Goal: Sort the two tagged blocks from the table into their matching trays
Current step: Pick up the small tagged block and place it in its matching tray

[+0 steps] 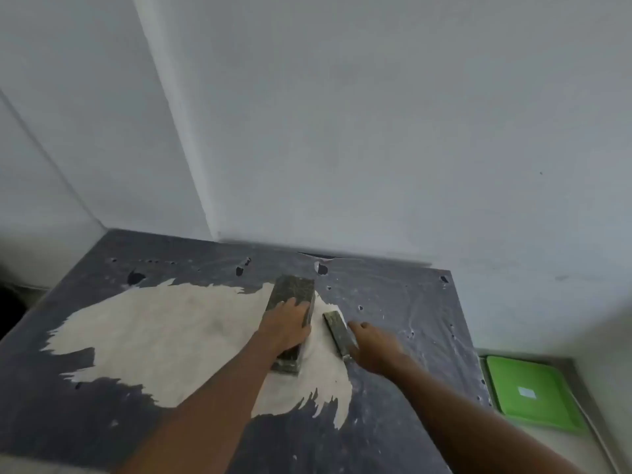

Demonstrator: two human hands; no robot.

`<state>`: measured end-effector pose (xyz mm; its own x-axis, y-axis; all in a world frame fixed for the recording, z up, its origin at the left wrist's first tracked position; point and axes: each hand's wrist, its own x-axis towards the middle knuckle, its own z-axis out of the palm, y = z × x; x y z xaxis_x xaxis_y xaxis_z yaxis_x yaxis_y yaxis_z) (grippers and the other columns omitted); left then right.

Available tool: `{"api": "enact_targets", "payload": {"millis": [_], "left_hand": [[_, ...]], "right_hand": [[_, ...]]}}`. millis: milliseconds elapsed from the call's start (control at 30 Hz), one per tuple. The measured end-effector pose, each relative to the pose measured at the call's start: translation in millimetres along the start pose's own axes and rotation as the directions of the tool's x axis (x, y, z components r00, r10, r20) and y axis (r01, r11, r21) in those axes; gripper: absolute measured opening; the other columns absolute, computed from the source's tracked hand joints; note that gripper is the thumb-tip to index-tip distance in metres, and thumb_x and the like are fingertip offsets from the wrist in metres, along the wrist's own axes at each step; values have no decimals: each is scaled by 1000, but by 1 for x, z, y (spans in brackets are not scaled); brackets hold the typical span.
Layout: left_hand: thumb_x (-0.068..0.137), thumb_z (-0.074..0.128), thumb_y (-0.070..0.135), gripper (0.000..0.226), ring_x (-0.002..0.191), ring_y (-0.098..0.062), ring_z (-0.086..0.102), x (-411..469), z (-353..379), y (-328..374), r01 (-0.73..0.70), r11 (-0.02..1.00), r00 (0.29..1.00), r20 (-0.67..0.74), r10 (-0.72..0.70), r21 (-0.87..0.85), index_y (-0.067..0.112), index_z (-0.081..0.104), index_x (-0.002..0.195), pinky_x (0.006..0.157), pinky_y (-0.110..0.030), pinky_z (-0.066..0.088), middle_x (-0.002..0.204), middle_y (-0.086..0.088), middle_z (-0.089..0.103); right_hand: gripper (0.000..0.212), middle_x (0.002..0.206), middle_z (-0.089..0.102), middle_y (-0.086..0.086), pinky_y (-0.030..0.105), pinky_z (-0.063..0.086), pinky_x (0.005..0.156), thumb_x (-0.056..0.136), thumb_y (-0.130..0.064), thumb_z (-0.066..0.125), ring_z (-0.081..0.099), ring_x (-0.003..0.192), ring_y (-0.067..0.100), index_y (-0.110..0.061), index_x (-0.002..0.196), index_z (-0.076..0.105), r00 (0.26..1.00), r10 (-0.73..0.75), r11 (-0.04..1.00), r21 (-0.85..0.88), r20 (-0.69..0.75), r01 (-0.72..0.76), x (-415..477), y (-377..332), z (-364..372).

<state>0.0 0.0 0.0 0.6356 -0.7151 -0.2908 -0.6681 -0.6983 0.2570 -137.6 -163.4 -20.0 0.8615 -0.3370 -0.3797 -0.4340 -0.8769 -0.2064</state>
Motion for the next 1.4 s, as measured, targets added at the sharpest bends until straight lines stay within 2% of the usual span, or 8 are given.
{"api": "enact_targets", "payload": {"millis": [167,367,633,833,967,1100,1267,1400], "left_hand": [[97,50,35,51,136,-34,44,21,23,-9,-3,999,999,49,1,49,16,43,145,105,-49,47,150,-11,44],[98,47,32,49,138,-31,42,40,31,-11,-34,996,999,22,33,83,14,45,144,106,-48,47,150,-11,45],[98,47,32,45,131,-29,49,48,35,-13,-16,996,999,31,13,85,17,48,140,101,-45,51,140,-7,50],[98,49,26,43,127,-32,50,55,20,14,-4,998,999,43,1,66,15,47,140,98,-47,51,137,-8,52],[96,55,17,58,133,-29,50,61,5,51,-67,998,998,23,67,-7,23,38,151,102,-45,51,149,-5,47],[96,60,19,67,136,-29,48,62,-9,90,-206,978,976,-68,207,17,21,31,156,105,-44,50,154,-8,42],[97,55,9,23,103,-26,61,66,-29,128,-276,941,960,-90,263,-195,13,61,119,89,-40,52,116,-8,65],[97,58,6,23,105,-24,59,72,-40,142,-302,916,953,-61,297,-265,7,62,120,83,-28,42,119,-9,64]], "right_hand": [[55,129,55,16,48,52,90,93,-31,44,58,111,37,-23,145,29,998,69,993,99,10,-69,28,-14,30],[63,140,43,15,45,49,90,93,-33,53,52,116,35,-29,148,21,998,66,996,57,24,-67,48,-6,69],[65,131,43,10,45,54,83,90,-4,45,49,112,31,-32,144,23,992,93,974,215,-83,-73,52,5,91],[45,129,57,7,38,53,89,92,-28,58,58,107,24,-28,136,48,985,3,916,394,-175,67,47,49,43],[34,104,68,0,33,56,66,91,-24,55,63,70,13,-32,124,58,979,41,815,573,-202,84,33,76,-4],[30,86,71,-2,36,52,56,91,-19,51,60,58,15,-32,114,64,953,58,727,667,-296,163,13,96,-40],[28,86,74,5,45,57,63,95,-18,45,69,75,25,-30,102,69,939,94,648,736,-332,195,-10,119,-65],[27,95,72,-1,23,52,64,95,-18,48,67,82,22,-35,106,66,925,117,721,671,-361,171,-20,143,-77]]}}
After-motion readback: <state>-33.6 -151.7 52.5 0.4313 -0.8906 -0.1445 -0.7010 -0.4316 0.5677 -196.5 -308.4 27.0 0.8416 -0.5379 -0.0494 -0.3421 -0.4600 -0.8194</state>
